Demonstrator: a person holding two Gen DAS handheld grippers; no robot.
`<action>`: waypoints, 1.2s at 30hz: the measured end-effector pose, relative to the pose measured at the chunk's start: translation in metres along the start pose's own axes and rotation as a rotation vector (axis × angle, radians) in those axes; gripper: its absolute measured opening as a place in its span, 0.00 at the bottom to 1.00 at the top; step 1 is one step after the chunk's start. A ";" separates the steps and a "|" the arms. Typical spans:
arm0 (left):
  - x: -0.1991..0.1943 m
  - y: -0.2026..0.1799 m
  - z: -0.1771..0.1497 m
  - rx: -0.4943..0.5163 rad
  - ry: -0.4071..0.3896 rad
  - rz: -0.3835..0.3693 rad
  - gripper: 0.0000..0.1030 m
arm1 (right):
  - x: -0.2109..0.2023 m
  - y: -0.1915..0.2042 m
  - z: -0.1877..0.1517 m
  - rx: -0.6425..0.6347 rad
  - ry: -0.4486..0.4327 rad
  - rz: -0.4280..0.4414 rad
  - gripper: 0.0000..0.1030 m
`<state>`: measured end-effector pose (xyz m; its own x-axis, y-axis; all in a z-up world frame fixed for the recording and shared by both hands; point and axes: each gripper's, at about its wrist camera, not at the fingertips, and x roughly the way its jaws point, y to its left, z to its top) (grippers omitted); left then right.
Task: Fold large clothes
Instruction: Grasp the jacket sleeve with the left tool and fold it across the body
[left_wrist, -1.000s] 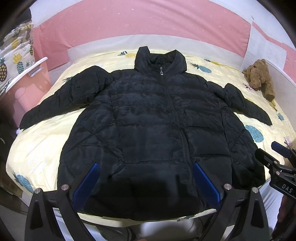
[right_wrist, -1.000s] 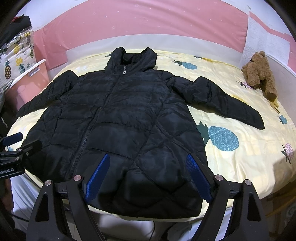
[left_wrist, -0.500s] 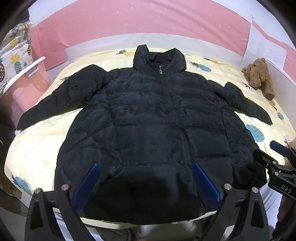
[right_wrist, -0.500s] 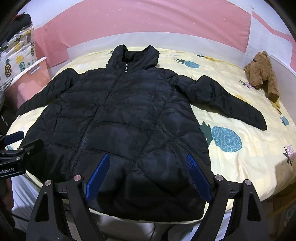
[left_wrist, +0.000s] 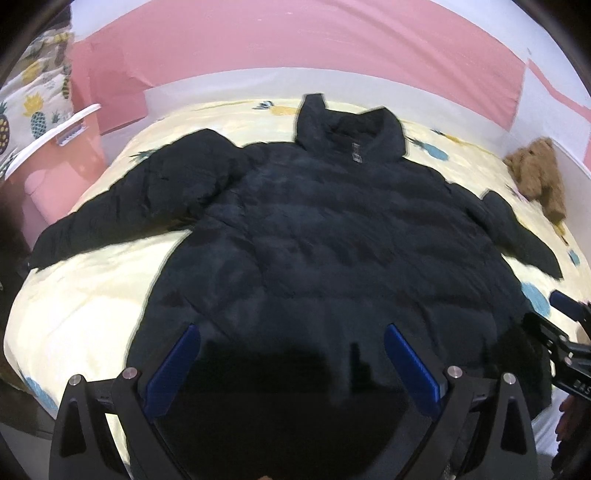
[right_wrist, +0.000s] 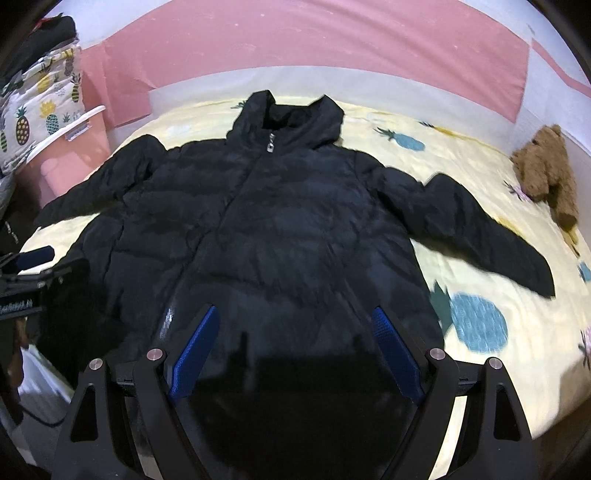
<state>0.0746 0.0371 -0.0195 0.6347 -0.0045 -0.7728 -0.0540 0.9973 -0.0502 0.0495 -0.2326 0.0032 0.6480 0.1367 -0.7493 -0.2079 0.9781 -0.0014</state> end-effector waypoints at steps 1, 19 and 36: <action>0.004 0.006 0.005 -0.011 -0.003 0.010 0.98 | 0.004 0.000 0.004 -0.007 -0.001 0.004 0.82; 0.100 0.206 0.071 -0.409 0.000 0.162 0.87 | 0.103 0.013 0.067 -0.087 0.039 0.002 0.82; 0.158 0.301 0.084 -0.563 -0.081 0.262 0.49 | 0.154 -0.008 0.079 -0.067 0.087 -0.056 0.82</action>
<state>0.2233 0.3430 -0.1039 0.6007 0.2628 -0.7551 -0.5999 0.7725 -0.2084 0.2088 -0.2066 -0.0593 0.5947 0.0654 -0.8013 -0.2238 0.9707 -0.0869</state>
